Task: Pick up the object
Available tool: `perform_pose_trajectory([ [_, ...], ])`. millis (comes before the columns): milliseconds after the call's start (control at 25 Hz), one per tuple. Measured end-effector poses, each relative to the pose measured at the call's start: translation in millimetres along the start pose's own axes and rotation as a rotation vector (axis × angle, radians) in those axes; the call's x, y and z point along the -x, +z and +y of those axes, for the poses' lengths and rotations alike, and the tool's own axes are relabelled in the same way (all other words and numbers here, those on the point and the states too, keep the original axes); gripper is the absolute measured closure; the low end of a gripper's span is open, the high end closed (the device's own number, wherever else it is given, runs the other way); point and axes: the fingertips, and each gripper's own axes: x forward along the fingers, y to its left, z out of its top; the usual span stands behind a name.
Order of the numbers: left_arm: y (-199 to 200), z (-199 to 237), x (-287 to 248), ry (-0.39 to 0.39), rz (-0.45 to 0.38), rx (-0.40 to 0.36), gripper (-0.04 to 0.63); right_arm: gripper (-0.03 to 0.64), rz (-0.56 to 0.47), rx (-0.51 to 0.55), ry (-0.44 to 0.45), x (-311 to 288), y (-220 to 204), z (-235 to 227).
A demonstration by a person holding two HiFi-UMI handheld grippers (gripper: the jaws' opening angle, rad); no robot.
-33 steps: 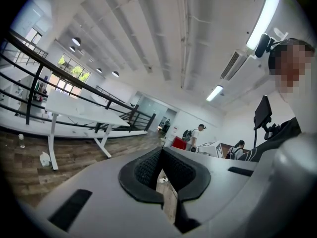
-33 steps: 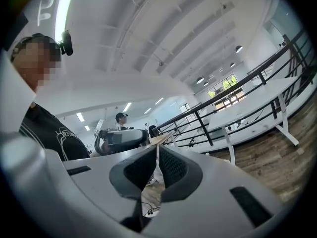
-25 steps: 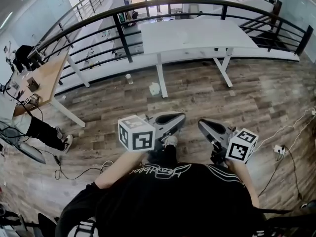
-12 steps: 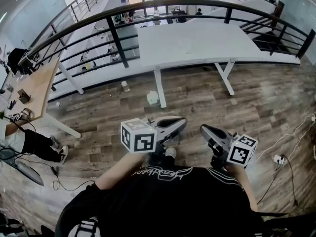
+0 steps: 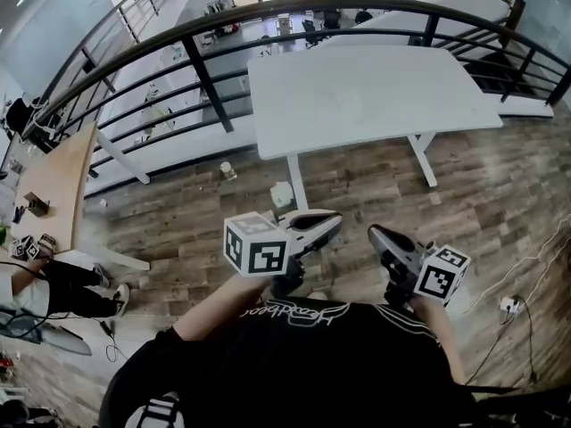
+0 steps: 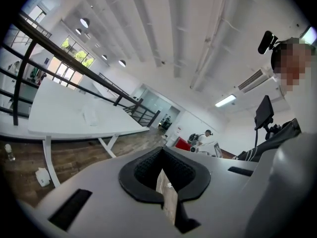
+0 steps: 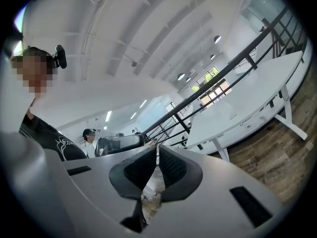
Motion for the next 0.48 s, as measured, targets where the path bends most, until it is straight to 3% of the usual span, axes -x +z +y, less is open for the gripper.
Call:
perform_pose_trajectory([
  [280, 44.6, 62.1, 2.2, -0.009, -0.028, 0.001, 0.588, 0.595, -0.008, 0.021, -0.036, -55.3, 33.4, -33.3],
  [480, 56.4, 77.7, 2.2, -0.049, -0.064, 0.021, 0.588, 0.595, -0.002, 0.040, -0.056, -67.3, 40.4, -39.8],
])
